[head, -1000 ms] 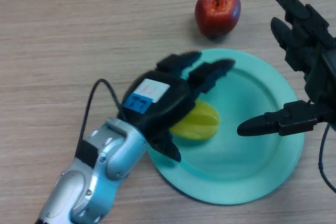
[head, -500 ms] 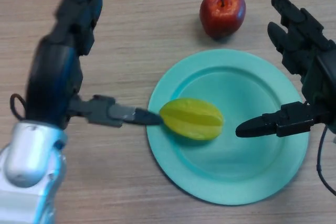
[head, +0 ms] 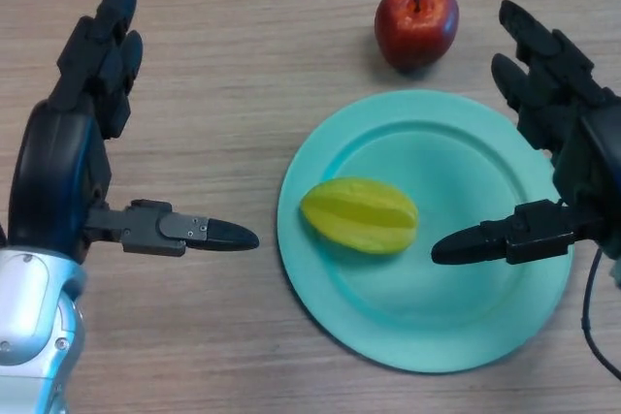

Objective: Pick up the yellow starfruit and place it on the plate

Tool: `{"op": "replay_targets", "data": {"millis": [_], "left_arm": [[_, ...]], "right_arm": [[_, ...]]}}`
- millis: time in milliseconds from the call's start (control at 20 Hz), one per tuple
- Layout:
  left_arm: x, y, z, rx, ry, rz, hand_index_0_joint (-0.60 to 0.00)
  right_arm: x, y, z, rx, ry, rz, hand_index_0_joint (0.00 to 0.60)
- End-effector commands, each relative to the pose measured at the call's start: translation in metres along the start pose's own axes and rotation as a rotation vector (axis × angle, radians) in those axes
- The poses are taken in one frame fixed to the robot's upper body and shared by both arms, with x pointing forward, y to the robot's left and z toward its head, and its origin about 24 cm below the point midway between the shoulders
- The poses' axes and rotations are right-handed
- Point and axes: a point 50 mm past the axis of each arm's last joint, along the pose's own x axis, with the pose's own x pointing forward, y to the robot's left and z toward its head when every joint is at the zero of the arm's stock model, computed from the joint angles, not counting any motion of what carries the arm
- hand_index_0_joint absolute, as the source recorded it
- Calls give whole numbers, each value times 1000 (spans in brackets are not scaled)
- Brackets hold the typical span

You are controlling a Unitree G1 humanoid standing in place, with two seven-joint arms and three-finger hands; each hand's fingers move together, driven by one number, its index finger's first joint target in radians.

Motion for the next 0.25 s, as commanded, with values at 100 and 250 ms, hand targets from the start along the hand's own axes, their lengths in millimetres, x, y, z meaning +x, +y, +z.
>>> {"op": "replay_targets", "data": {"millis": [100,250], "left_arm": [[-4,18,32,88,-228,81,0],[-4,23,34,105,-237,94,0]], "right_arm": [[-3,-2,37,-56,-271,-11,0],[-5,-5,39,-64,-260,-1,0]]}}
